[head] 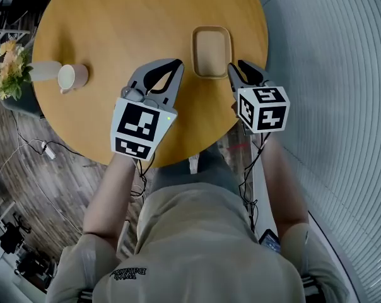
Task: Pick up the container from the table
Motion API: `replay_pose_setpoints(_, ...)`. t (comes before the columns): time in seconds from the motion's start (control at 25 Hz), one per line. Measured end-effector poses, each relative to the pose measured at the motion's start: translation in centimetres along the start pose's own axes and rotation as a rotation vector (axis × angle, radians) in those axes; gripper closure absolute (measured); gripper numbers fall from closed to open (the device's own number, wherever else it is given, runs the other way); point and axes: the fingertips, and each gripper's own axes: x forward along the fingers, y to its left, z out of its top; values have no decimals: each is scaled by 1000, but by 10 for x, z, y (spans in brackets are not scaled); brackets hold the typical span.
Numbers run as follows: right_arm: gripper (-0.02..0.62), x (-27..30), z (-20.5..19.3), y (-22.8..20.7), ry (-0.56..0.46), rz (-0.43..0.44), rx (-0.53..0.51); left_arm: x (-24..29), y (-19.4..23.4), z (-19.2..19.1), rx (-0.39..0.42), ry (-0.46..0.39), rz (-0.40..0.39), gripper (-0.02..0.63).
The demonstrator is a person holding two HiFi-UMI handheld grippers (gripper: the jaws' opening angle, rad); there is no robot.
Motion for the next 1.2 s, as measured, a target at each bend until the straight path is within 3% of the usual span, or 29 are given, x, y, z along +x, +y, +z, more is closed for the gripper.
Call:
replay_pose_setpoints(0.48, 511, 43, -57, -19, 136, -23, 26, 23, -4, -39, -39, 38, -37, 584)
replay_pose_setpoints(1.0, 511, 62, -72, -17, 205, 1, 1, 32, -11, -61, -83, 65, -68, 584)
replay_pose_setpoints(1.2, 551, 67, -76, -23, 200, -39, 22, 27, -9, -70, -87, 77, -53, 584)
